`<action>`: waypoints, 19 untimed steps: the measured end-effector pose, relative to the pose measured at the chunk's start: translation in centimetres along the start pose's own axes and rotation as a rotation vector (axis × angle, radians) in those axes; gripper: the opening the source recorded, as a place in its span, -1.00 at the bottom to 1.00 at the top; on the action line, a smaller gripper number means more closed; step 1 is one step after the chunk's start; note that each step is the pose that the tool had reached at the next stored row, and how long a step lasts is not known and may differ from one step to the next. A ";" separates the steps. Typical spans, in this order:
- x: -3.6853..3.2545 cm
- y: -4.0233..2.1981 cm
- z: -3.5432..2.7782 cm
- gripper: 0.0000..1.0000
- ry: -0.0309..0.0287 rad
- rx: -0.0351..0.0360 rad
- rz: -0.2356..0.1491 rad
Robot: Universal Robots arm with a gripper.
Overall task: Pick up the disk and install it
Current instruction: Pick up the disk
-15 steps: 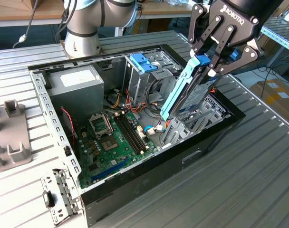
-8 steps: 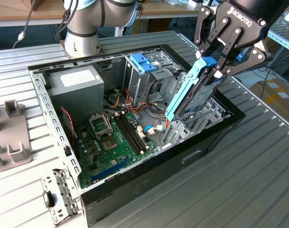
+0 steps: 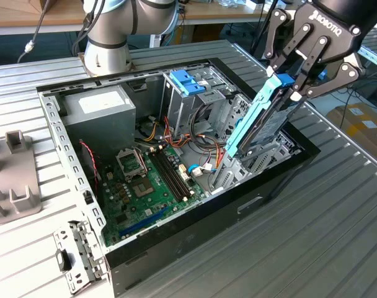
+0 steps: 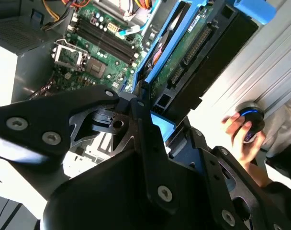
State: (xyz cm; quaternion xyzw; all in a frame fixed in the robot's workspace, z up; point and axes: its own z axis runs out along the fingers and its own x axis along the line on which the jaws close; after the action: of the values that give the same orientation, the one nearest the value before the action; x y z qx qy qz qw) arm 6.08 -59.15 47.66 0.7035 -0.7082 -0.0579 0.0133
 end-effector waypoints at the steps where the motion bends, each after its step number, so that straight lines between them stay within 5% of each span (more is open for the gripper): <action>1: 0.06 -0.53 -0.06 -0.26 0.0001 0.0000 0.000; 8: 0.43 -4.51 -0.48 -0.26 -0.0001 -0.0004 0.000; 12: 0.47 -6.23 -0.66 -0.26 0.0001 -0.0005 0.000; 16: 0.46 -7.32 -0.77 -0.26 0.0002 -0.0006 0.000; 19: 0.47 -7.34 -0.76 -0.26 0.0000 -0.0005 0.000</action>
State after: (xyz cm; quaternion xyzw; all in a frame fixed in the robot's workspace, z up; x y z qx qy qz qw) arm 13.45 -59.70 47.65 0.7034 -0.7082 -0.0581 0.0135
